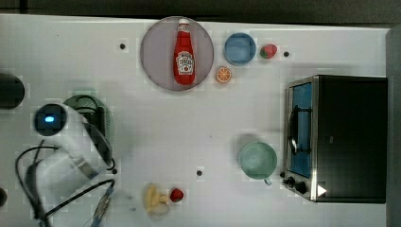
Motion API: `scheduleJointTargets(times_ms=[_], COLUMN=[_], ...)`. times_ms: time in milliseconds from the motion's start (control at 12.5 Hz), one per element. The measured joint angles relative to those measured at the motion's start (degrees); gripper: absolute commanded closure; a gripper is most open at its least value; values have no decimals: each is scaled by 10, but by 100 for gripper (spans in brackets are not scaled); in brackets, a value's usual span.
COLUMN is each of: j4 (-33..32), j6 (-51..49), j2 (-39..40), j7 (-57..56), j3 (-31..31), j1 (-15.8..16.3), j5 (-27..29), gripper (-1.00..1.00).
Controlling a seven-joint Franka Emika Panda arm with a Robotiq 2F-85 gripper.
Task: Drag strainer left to right.
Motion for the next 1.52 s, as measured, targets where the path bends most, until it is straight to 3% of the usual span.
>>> scheduleJointTargets(times_ms=[240,400,640,960,1200,1520], j4=[-53,-57,-58,-68,-85,-120], j6=[24,41,71,101,112,111], j2=[15,13,14,4,-12,-41], j7=[6,6,6,8,9,5], j3=[-10,-14,-35,-69,-86,-112], j1=[-8,-2,17,18,7,-7], j5=[-9,-30,-14,-36,-53,-34], gripper=[-100,-100,-100,-100,-100,-100])
